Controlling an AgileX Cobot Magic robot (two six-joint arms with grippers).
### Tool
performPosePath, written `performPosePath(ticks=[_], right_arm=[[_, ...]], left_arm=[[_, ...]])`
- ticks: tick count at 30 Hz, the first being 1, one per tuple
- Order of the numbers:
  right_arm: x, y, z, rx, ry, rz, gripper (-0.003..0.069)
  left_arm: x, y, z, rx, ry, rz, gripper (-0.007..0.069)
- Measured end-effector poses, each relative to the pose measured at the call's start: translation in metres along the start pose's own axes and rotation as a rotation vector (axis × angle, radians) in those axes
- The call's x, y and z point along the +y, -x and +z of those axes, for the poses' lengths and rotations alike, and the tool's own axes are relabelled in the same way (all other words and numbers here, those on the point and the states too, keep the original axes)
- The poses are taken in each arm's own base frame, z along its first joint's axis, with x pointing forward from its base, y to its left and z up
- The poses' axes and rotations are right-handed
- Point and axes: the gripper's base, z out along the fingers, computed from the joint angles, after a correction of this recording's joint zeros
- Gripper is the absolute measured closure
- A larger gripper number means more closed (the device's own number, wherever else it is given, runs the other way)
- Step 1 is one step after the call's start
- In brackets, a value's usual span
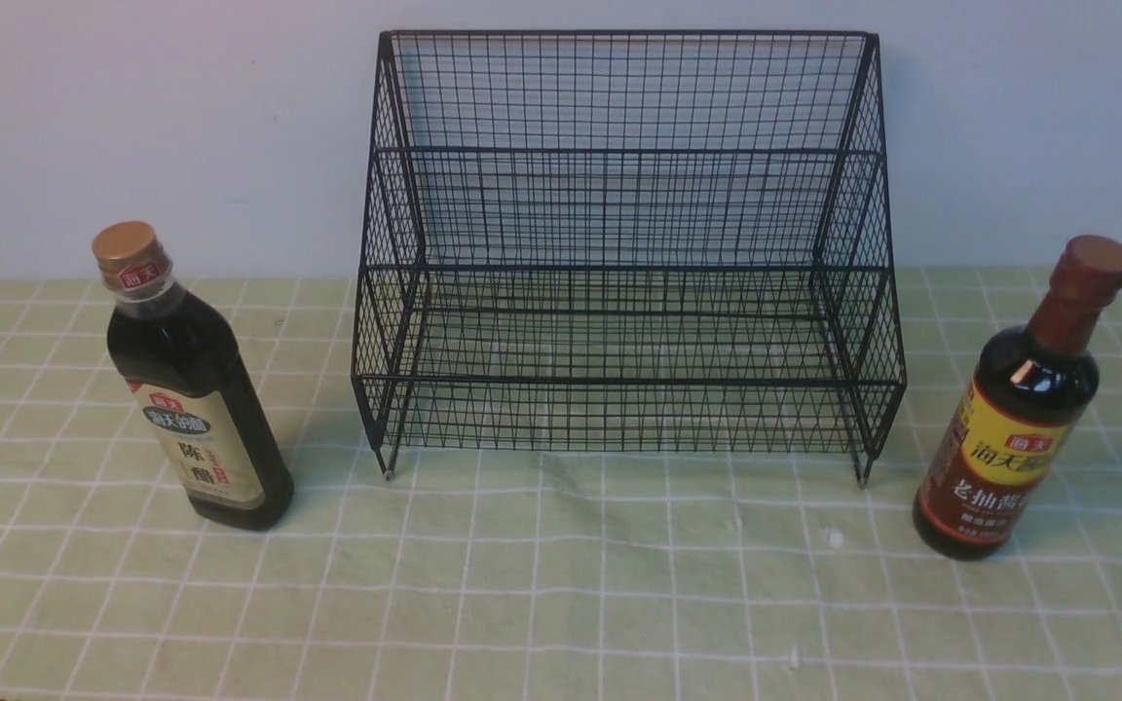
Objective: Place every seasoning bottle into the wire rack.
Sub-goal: Use the right arm to grab the condiment bottle closest to it, then use the right arm to put the condiment bottle back on the shelf
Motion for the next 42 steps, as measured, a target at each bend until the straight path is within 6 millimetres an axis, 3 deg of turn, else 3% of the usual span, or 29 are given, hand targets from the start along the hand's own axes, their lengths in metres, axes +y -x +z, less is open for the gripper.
performPosePath(ticks=[1, 2, 5, 8, 12, 17, 19, 24, 25, 32, 37, 42], right_arm=[[0.0, 0.0, 0.0, -0.002, 0.001, -0.002, 0.0334], [-0.004, 0.007, 0.013, 0.007, 0.012, -0.007, 0.0264], [-0.012, 0.013, 0.037, 0.041, 0.016, -0.007, 0.0161], [-0.021, 0.011, 0.061, 0.09, 0.014, 0.005, 0.0103], [-0.035, -0.001, 0.099, 0.162, -0.003, 0.038, 0.0071], [-0.042, -0.015, 0.122, 0.242, 0.004, 0.058, 0.0076], [-0.044, -0.02, 0.128, 0.273, 0.008, 0.058, 0.0112], [-0.043, -0.021, 0.129, 0.285, 0.014, 0.06, 0.0284], [-0.043, -0.021, 0.128, 0.288, 0.014, 0.041, 0.039], [-0.037, -0.016, 0.113, 0.308, 0.043, 0.001, 0.039], [-0.027, 0.02, 0.084, 0.237, 0.071, -0.06, 0.039], [-0.014, 0.088, 0.038, 0.035, 0.076, -0.146, 0.039]], left_arm=[[0.0, 0.0, 0.0, 0.0, 0.0, 0.0, 0.0631], [0.0, 0.0, 0.0, 0.0, 0.0, 0.0, 0.0631], [0.0, 0.0, 0.0, 0.0, 0.0, 0.0, 0.0631], [0.0, 0.0, 0.0, 0.0, 0.0, 0.0, 0.0631], [0.0, 0.0, 0.0, 0.0, 0.0, 0.0, 0.0631], [0.0, 0.0, 0.0, 0.0, 0.0, 0.0, 0.0631], [0.0, 0.0, 0.0, 0.0, 0.0, 0.0, 0.0631], [0.0, 0.0, 0.0, 0.0, 0.0, 0.0, 0.0631], [0.0, 0.0, 0.0, 0.0, 0.0, 0.0, 0.0631], [0.0, 0.0, 0.0, 0.0, 0.0, 0.0, 0.0631], [0.0, 0.0, 0.0, 0.0, 0.0, 0.0, 0.0631], [0.0, 0.0, 0.0, 0.0, 0.0, 0.0, 0.0631]])
